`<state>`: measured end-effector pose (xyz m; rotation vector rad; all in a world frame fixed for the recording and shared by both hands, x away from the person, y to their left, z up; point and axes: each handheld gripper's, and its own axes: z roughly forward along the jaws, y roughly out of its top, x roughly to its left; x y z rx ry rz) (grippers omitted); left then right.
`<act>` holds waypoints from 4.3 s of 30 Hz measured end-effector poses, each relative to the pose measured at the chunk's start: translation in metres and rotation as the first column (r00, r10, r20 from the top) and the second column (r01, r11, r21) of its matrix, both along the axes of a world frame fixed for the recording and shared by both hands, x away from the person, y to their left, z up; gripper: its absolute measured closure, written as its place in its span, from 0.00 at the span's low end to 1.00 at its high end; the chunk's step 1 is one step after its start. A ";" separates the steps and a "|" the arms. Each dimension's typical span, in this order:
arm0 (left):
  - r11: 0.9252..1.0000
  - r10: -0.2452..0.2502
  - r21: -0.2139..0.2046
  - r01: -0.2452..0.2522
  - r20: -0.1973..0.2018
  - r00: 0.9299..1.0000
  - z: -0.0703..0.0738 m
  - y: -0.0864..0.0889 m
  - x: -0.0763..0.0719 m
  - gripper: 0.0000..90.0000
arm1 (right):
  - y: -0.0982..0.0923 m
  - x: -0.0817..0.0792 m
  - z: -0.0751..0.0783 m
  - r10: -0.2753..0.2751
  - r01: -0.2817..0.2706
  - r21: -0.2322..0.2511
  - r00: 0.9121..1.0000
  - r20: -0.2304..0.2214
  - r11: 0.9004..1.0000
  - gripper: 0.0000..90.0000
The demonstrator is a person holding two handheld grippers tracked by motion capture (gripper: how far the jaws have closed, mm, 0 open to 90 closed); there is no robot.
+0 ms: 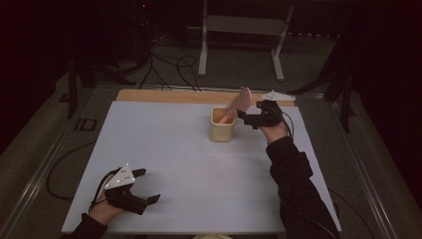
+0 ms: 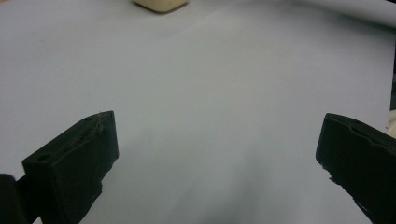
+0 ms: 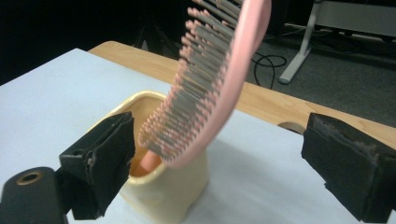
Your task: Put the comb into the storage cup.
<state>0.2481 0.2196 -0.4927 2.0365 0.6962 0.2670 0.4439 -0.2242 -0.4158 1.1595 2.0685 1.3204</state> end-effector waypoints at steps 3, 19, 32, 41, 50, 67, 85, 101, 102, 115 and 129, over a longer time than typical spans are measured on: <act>1.000 0.001 -0.001 -0.001 0.001 1.000 0.000 0.000 0.000 0.00 | -0.002 -0.003 -0.001 0.002 -0.002 0.003 1.000 0.001 1.000 0.10; 1.000 0.003 -0.001 -0.003 0.001 1.000 0.000 0.001 0.000 0.00 | -0.010 -0.031 -0.015 0.055 -0.055 0.011 0.998 -0.003 0.998 0.10; 1.000 -0.003 0.005 0.003 0.002 1.000 0.000 -0.001 -0.001 0.00 | -0.014 -0.054 -0.029 0.089 -0.089 0.023 0.996 0.001 0.996 0.10; 1.000 -0.001 0.007 0.001 0.005 1.000 0.000 -0.001 -0.001 0.00 | -0.017 -0.073 -0.041 0.109 -0.108 0.029 0.994 -0.007 0.994 0.10; 1.000 -0.003 0.005 0.003 0.002 1.000 0.000 -0.001 -0.001 0.00 | -0.020 -0.094 -0.052 0.121 -0.121 0.029 0.993 -0.008 0.992 0.10; 1.000 -0.007 0.005 0.007 0.003 1.000 0.001 -0.001 -0.002 0.00 | -0.034 -0.132 -0.077 0.150 -0.150 0.013 0.988 -0.024 0.989 0.10; 1.000 -0.006 0.006 0.006 0.002 1.000 0.000 -0.001 -0.002 0.00 | -0.070 -0.169 -0.083 0.120 -0.119 0.024 0.992 -0.044 0.993 0.10; 1.000 -0.006 0.010 0.006 0.003 1.000 0.000 -0.002 -0.003 0.00 | -0.084 -0.192 -0.094 0.107 -0.108 -0.016 0.993 -0.052 0.994 0.10; 1.000 -0.006 0.013 0.006 0.004 1.000 0.000 -0.002 -0.003 0.00 | -0.083 -0.191 -0.094 0.108 -0.109 -0.023 0.993 -0.048 0.994 0.10; 1.000 -0.004 0.012 0.004 0.006 1.000 0.001 -0.001 -0.003 0.00 | -0.076 -0.190 -0.096 0.117 -0.120 -0.061 0.992 -0.042 0.991 0.10; 1.000 -0.004 0.010 0.004 0.004 1.000 0.000 -0.001 -0.003 0.00 | -0.072 -0.190 -0.096 0.137 -0.139 -0.061 0.990 -0.041 0.988 0.10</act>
